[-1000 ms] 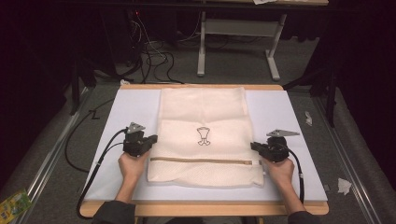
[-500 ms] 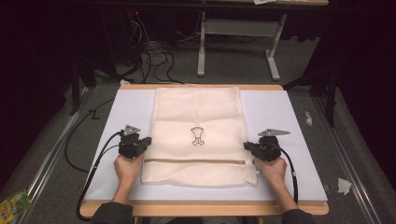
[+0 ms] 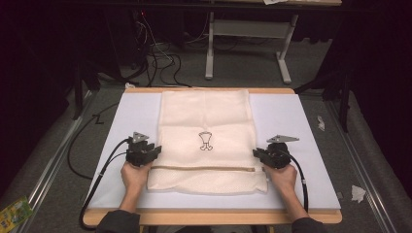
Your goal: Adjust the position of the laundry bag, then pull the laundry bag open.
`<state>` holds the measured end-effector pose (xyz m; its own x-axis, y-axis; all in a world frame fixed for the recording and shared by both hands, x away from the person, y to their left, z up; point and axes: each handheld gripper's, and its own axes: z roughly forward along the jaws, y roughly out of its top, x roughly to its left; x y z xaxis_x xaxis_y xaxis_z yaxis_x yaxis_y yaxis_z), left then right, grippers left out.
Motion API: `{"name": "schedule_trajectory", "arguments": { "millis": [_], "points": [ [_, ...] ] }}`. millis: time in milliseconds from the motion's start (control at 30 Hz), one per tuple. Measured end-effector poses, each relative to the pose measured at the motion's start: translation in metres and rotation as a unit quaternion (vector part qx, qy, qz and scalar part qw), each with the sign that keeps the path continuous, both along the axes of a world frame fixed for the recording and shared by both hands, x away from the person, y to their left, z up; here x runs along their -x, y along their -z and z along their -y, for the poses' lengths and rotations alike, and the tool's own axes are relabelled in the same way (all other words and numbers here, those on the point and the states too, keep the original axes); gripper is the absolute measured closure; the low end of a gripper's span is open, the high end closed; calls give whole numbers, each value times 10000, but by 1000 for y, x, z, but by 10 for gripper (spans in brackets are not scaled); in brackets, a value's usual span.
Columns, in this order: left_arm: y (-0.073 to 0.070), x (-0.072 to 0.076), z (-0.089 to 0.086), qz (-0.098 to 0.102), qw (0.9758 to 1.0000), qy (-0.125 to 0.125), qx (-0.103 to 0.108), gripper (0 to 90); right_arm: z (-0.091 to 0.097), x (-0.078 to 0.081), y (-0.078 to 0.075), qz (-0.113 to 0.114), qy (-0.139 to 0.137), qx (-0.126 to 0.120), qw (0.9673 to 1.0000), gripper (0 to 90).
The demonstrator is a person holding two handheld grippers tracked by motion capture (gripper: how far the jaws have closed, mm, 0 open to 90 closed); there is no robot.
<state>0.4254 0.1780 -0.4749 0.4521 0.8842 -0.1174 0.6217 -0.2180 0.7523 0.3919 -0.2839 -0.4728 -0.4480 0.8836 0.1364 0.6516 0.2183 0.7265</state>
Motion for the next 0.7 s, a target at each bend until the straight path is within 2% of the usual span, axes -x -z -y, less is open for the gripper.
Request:
{"name": "schedule_trajectory", "arguments": {
  "millis": [67,167,200,267,367,600,700],
  "points": [
    [0,0,0,1,10000,-2,-9,561,0,0,0,-9,33,-6,10000,749],
    [-1,2,-1,34,10000,-23,-46,533,2,2,1,-48,130,16,9999,641],
    [-3,3,-2,101,9999,-15,-18,518,3,3,2,-32,169,68,9998,577],
    [-3,5,-2,159,9999,-5,-24,506,2,3,2,32,200,210,9996,533],
    [-4,10,-1,265,9996,-1,4,494,2,3,3,57,210,223,9995,517],
    [-5,25,3,393,9989,272,-15,467,6,12,-1,213,182,169,9995,529],
    [-7,29,4,437,9985,337,-1,465,9,16,0,188,204,62,9996,522]
  ]
}}
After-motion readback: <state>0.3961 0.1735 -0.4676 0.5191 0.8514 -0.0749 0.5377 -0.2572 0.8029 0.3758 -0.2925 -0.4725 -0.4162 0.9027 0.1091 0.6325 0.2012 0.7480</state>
